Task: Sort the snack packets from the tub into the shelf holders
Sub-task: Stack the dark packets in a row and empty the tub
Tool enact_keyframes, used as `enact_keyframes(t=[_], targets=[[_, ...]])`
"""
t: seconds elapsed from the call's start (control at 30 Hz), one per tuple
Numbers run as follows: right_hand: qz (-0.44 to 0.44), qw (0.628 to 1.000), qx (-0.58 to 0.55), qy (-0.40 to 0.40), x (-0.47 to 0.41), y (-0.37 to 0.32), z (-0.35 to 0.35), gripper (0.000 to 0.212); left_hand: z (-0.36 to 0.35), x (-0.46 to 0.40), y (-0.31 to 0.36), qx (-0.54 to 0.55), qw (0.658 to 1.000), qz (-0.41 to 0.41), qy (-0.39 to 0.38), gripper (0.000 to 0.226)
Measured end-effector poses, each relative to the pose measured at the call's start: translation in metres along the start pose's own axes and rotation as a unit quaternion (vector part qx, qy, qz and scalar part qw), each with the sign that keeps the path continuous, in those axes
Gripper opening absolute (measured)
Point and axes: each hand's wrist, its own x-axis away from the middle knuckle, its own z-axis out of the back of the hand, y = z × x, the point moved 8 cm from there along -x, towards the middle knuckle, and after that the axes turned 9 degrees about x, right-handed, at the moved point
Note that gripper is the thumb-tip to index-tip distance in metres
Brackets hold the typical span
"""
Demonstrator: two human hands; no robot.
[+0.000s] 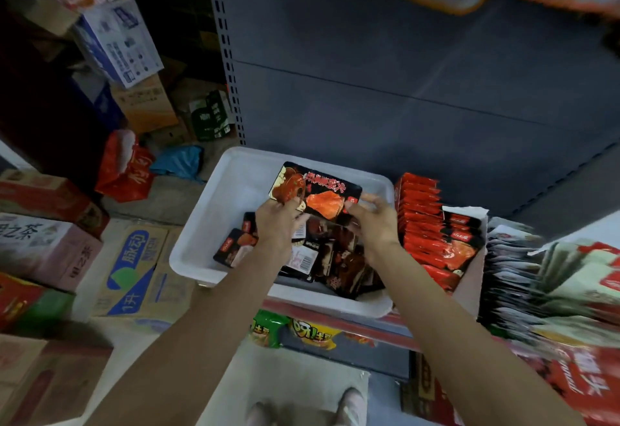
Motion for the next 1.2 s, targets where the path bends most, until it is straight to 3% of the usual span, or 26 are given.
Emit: enact_keyframes(t=[0.17, 0.23, 0.3, 0.43, 0.5, 0.63, 0.7, 0.77, 0.97, 1.1, 1.2], targets=[[0.094, 0.993, 0.028, 0.071, 0.003, -0.028, 0.063, 0.022, -0.044, 0.021, -0.018, -0.006, 0.998, -0.013, -0.064, 0.023], [0.127, 0.985, 0.027, 0.113, 0.008, -0.040, 0.091, 0.023, -0.065, 0.026, -0.020, -0.090, 0.990, -0.060, -0.089, 0.043], [0.168, 0.973, 0.040, 0.152, 0.015, -0.055, 0.120, 0.021, -0.090, 0.031, -0.020, -0.234, 0.955, -0.136, -0.125, 0.053], [0.230, 0.945, 0.112, 0.202, 0.028, -0.082, 0.176, 0.015, -0.150, 0.062, -0.025, -0.442, 0.807, -0.298, -0.252, 0.059], [0.240, 0.930, 0.148, 0.236, 0.029, -0.091, 0.202, 0.016, -0.175, 0.082, -0.038, -0.495, 0.736, -0.330, -0.323, 0.064], [0.250, 0.897, 0.233, 0.281, 0.035, -0.106, 0.239, 0.019, -0.185, 0.093, -0.085, -0.622, 0.611, -0.229, -0.432, 0.104], [0.264, 0.881, 0.286, 0.271, 0.037, -0.112, 0.243, 0.022, -0.176, 0.091, -0.102, -0.687, 0.532, -0.193, -0.456, 0.120], [0.272, 0.859, 0.352, 0.254, 0.038, -0.114, 0.239, 0.024, -0.170, 0.090, -0.110, -0.716, 0.485, -0.187, -0.466, 0.126], [0.266, 0.833, 0.452, 0.174, 0.024, -0.095, 0.219, 0.024, -0.172, 0.091, -0.108, -0.731, 0.457, -0.172, -0.477, 0.127], [0.232, 0.824, 0.514, 0.059, 0.006, -0.070, 0.198, 0.019, -0.170, 0.096, -0.110, -0.729, 0.457, -0.164, -0.482, 0.126], [0.199, 0.803, 0.562, 0.029, -0.006, -0.052, 0.190, 0.016, -0.168, 0.095, -0.112, -0.728, 0.462, -0.160, -0.480, 0.127]])
